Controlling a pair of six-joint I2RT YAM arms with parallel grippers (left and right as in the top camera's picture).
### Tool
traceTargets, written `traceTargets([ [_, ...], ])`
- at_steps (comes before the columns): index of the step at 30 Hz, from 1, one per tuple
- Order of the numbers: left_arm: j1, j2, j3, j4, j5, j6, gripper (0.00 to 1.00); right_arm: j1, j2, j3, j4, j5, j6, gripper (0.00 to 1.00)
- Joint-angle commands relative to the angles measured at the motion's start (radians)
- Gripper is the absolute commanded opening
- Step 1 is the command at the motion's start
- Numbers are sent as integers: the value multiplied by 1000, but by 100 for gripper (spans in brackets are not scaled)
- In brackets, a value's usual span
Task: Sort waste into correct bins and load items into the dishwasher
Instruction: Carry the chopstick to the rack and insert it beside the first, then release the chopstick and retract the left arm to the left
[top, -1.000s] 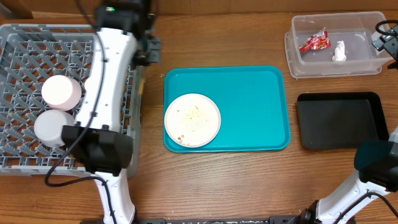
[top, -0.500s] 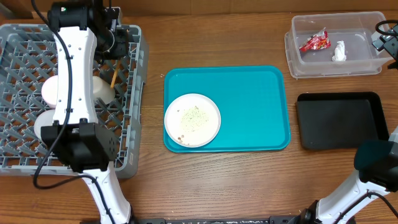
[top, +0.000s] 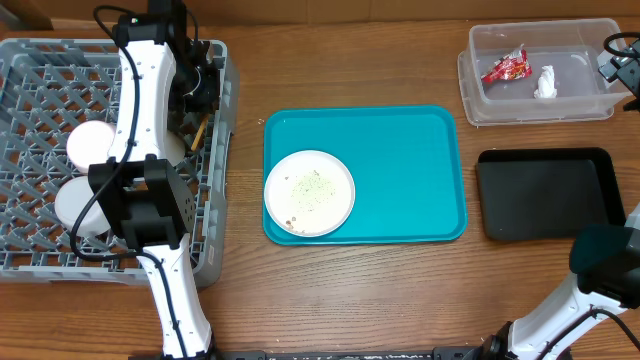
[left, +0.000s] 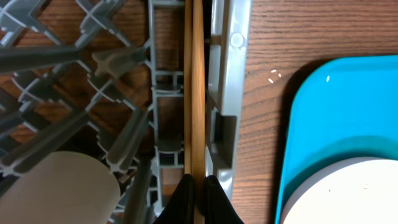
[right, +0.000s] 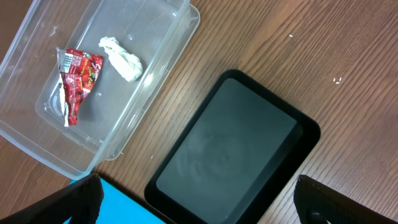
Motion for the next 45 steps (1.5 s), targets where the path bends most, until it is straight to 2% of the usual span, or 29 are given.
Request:
traceTargets([
  [1,6,3,2,8,-16,11,4,1,-24,24,6,8,4,100],
  [2,6,3,2,8,-16,11,4,1,-24,24,6,8,4,100],
  [3,6,3,2,6,-26,11,19,1,-24,24,6,8,4,100],
  [4,6,3,2,3,-31,10,39,1,-24,24,6,8,4,100],
  [6,6,3,2,3,-30,6,92,1,-24,24,6,8,4,100],
  [7,6,3,2,3,-31,0,100,1,-24,24,6,8,4,100],
  [14,29,-15,44,-26,-30,-84,100,1,-24,24,6,8,4,100],
  [21,114,-98,225,-120,-29,-350,100,1,-24,24,6,8,4,100],
  [24,172,-150,280,-139,-30,-419,100,1,-24,24,6,8,4,100],
  [32,334,-235,288,-168,-38,-417,100,1,-24,24,6,8,4,100],
  [37,414,-226,283,-225,-112,-415,100,1,-24,24,6,8,4,100],
  [40,447,-224,283,-221,-163,-415,100,1,-24,24,6,8,4,100],
  [45,476,-224,283,-222,-161,-415,100,1,-24,24,6,8,4,100],
])
